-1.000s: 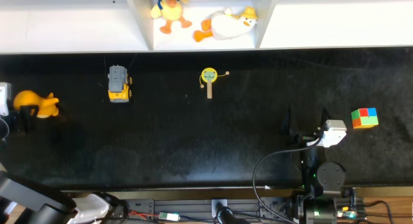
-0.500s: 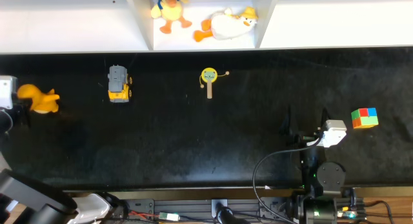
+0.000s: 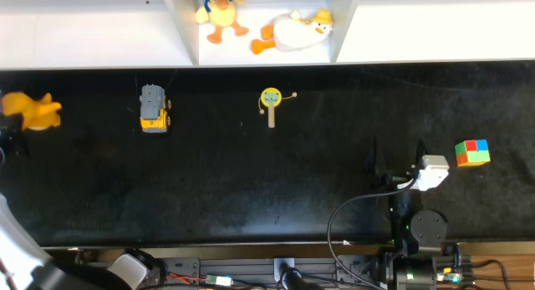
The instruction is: Store Toys
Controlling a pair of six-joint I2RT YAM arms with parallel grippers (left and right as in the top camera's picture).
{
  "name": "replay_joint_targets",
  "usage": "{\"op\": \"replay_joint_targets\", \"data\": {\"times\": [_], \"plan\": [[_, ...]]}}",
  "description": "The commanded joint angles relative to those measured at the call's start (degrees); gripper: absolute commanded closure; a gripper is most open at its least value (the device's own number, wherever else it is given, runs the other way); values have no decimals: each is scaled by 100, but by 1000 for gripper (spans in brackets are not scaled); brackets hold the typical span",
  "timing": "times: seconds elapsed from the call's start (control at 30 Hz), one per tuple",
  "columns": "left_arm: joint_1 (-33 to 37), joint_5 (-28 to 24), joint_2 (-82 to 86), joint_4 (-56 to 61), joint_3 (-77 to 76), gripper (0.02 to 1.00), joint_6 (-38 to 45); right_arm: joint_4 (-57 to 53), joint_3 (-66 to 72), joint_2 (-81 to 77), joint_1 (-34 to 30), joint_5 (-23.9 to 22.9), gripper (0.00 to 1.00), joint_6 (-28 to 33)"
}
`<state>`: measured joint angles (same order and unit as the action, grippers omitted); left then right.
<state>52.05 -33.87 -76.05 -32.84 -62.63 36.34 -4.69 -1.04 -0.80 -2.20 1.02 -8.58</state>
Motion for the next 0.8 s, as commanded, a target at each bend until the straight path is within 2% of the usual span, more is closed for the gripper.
{"op": "replay_joint_targets", "data": {"times": [0.03,0.33,0.37,0.4,0.57,0.8], "plan": [[-20,-605,280,210,-136,969,-789,24,76,59,31,-61,7,-24],[-400,-695,-57,1412,-136,965,-1805,24,76,59,31,-61,5,-24],[-492,-645,-118,1615,-136,965,-1950,24,76,59,31,-61,5,-24],[-686,-382,-229,1897,-136,961,-2227,24,76,59,31,-61,5,-24],[-1187,299,-623,2249,-236,945,-2470,24,76,59,31,-61,7,-22],[-1355,468,-1172,2243,-713,936,-2625,24,76,59,31,-61,7,-24]]}}
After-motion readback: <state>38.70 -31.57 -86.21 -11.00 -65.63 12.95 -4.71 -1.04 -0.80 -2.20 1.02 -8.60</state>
